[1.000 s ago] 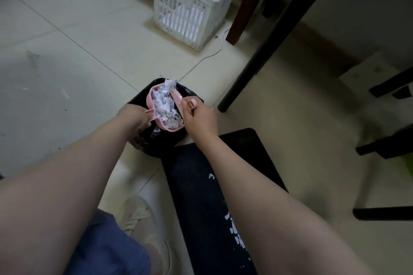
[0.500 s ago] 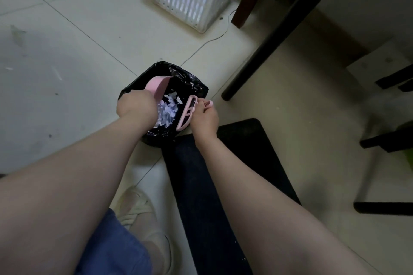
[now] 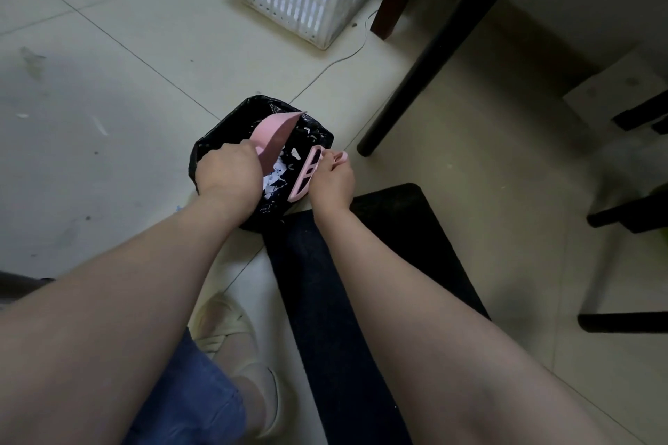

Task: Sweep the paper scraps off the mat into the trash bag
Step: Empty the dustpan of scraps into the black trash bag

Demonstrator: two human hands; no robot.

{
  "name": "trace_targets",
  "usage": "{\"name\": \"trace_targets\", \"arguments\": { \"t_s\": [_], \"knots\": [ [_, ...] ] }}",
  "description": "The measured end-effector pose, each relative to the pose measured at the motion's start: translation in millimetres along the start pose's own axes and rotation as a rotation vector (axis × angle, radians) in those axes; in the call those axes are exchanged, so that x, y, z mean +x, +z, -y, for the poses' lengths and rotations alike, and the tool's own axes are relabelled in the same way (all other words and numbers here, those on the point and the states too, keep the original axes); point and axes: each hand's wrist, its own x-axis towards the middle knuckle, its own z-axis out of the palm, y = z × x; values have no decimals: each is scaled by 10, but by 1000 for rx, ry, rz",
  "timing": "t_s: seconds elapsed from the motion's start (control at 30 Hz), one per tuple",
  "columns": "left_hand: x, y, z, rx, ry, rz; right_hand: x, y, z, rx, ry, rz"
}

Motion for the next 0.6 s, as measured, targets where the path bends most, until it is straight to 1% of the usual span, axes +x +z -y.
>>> {"name": "trace_targets", "arguments": {
  "t_s": [0.07,0.17,0.27,0.33,0.4,0.53,0.6],
  "knots": [
    [-64,-21,-28,5,28,-11,5,7,27,33,46,-7],
    [-118,-32,-88,57,54,11,-26,26,59,112,75,36],
    [-108,-38,-55,135,-12,53,-56,28,20,150,32,63],
    [-94,-45,-29,151,-63,61,-75,-59,0,127,22,54],
    [-88,-58,-32,147,-77,56,-74,-178,-14,123,35,31],
    [-138,-106,-114,117,-51,41,-88,-360,-80,172,111,8],
    [-177,-138,-187,100,-29,26,-109,-440,-113,174,106,-12]
  ]
}}
